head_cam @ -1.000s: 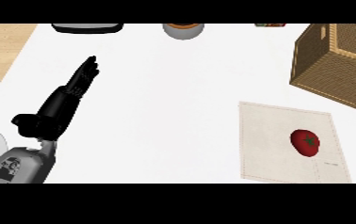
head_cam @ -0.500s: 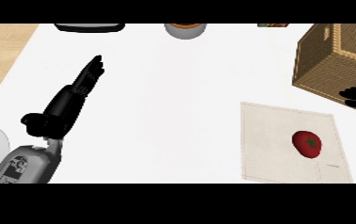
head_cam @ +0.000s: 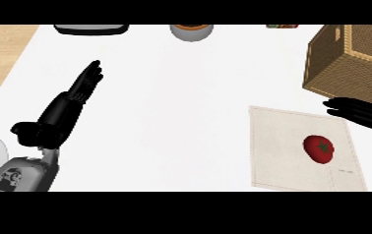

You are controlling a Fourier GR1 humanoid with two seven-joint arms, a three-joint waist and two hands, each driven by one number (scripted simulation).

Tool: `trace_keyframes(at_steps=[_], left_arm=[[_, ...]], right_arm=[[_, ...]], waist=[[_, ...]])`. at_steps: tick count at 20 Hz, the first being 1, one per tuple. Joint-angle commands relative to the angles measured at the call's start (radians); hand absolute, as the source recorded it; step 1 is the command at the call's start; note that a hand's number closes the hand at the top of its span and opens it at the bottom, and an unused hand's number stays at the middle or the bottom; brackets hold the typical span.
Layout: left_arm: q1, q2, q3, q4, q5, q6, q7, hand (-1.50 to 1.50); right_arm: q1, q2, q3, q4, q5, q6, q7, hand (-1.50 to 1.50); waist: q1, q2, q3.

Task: Pick the tomato from the placemat and place it in the basket

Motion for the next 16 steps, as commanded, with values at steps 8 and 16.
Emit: trace_keyframes(at_steps=[8, 16], left_arm=[[0.061, -0.053, 0.009, -0.058, -0.066, 0.005, 0.01, 0.0], [0.027, -0.051, 0.083, -0.027, -0.064, -0.081, 0.031, 0.0]], right_arm=[[-0.053, 0.069, 0.006, 0.05, 0.005, 0.086, -0.102, -1.5], [-0.037, 0.054, -0.029, 0.09, 0.085, 0.04, -0.146, -1.5]], waist=[[-0.002, -0.003, 0.0], [-0.008, -0.002, 0.0]])
